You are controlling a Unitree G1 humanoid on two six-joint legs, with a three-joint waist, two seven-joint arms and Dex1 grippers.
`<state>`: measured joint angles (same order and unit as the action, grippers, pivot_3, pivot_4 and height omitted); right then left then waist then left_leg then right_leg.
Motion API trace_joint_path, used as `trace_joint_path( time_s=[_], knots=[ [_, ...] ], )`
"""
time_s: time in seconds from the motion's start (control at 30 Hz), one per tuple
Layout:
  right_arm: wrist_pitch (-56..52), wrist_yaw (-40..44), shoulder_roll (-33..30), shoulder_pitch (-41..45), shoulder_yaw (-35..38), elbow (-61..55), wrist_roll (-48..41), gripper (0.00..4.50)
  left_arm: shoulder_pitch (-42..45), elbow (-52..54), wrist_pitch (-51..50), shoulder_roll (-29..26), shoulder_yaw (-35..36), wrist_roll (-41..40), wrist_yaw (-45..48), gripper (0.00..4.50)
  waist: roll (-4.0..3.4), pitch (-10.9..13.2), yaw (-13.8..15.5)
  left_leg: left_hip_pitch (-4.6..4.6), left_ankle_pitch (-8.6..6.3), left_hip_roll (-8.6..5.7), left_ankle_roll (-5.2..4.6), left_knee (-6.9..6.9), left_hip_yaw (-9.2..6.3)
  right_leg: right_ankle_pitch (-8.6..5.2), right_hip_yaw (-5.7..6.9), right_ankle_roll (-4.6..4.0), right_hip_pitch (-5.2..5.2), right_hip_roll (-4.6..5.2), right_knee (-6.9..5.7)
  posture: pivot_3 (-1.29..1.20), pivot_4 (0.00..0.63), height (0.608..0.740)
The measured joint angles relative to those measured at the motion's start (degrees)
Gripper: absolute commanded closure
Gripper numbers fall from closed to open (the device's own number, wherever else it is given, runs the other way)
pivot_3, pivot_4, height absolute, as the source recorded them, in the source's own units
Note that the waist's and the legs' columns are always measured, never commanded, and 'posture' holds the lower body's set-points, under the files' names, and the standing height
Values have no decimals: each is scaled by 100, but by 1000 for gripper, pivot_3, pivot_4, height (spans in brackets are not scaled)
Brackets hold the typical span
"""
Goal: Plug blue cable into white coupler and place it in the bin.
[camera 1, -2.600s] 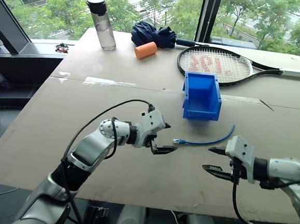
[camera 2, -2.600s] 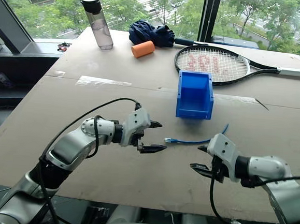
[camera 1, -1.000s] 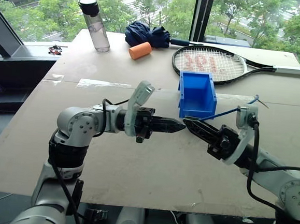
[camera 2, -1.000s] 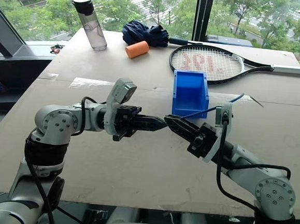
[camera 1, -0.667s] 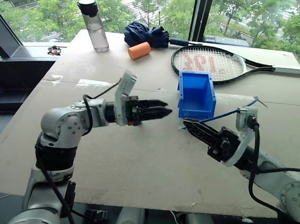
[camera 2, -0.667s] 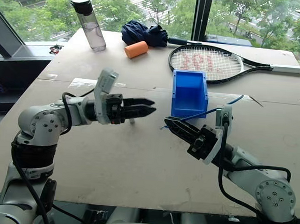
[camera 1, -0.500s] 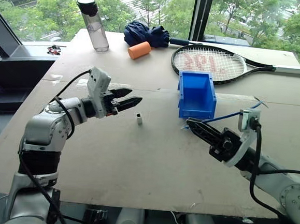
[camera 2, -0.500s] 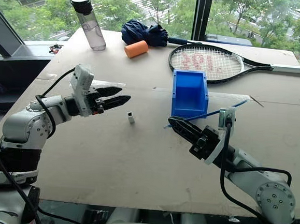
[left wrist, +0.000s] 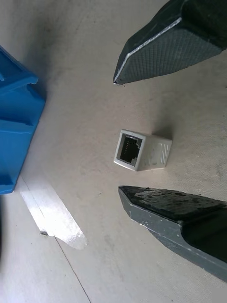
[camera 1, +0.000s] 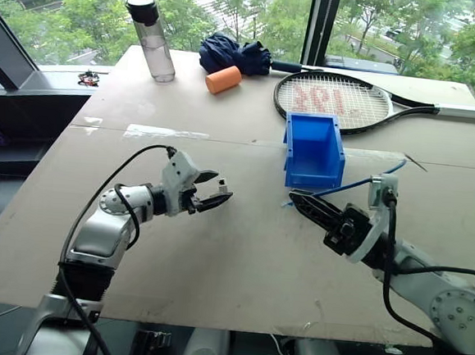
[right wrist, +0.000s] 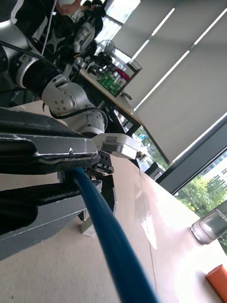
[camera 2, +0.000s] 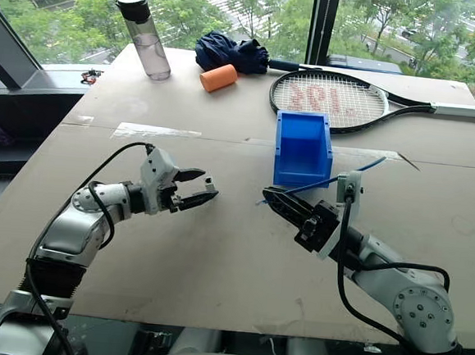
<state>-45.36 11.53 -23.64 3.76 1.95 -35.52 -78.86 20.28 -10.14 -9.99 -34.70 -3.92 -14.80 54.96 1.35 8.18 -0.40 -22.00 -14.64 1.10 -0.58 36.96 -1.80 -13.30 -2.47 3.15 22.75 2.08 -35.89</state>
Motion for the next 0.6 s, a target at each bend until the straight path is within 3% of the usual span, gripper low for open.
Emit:
trace_joint_path(
  time_s=[0.1,0.13,0.2,0.4,0.6],
  knots=[
    [30,-17,-10,-26,-11,-22,38,4500,280,-652,406,96,-180,164,277,2332,2,-1,-17,-1,0,0,0,1,-1,2,1,3,0,-1,0,0,150,740],
    [49,-40,-23,-57,-16,-51,47,4500,468,-1000,592,125,-253,244,428,3009,2,0,-20,-2,0,0,0,1,-2,4,2,7,0,-1,0,0,150,740],
    [63,-77,-43,-86,-34,-114,54,4500,700,-1437,892,123,-306,356,657,3886,2,-1,-25,-2,0,1,0,1,-3,4,3,8,0,-3,0,0,150,740],
    [82,68,-367,-28,-229,-235,754,4500,935,-1813,1156,82,-360,421,1413,3890,3,-1,-32,-2,0,1,0,1,-2,4,3,8,0,-3,-1,0,150,740],
    [160,1045,-932,1145,-1348,198,2598,4500,901,-644,429,168,-932,281,2285,3890,-1,1,-32,-8,0,1,0,11,-4,0,4,0,2,-6,-2,0,150,740]
  ],
)
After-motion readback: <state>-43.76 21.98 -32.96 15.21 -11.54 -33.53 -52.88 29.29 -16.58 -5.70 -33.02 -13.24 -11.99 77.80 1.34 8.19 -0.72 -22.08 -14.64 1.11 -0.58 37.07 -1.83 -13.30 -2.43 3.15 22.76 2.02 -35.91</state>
